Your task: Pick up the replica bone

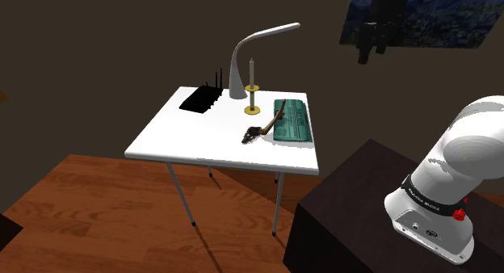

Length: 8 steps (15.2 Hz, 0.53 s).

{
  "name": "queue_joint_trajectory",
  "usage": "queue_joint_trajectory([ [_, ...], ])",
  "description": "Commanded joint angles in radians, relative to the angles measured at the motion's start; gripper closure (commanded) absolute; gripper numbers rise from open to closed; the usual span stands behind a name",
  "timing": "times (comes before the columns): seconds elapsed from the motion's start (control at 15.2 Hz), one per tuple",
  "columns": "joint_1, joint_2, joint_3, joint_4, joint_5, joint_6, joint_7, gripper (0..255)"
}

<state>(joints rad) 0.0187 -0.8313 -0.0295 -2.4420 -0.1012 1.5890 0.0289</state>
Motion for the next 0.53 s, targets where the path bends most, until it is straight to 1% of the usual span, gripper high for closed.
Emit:
queue_joint_trajectory([
  [0.0, 0.0, 0.0, 0.0, 0.0, 0.0, 0.0, 0.0, 0],
  [0.2, -0.012, 0.048, 0.049, -0.052, 0.027, 0.104, 0.116, 0],
  [0.46, -0.031, 0.142, 0.114, -0.095, 0.053, 0.247, 0.268, 0],
])
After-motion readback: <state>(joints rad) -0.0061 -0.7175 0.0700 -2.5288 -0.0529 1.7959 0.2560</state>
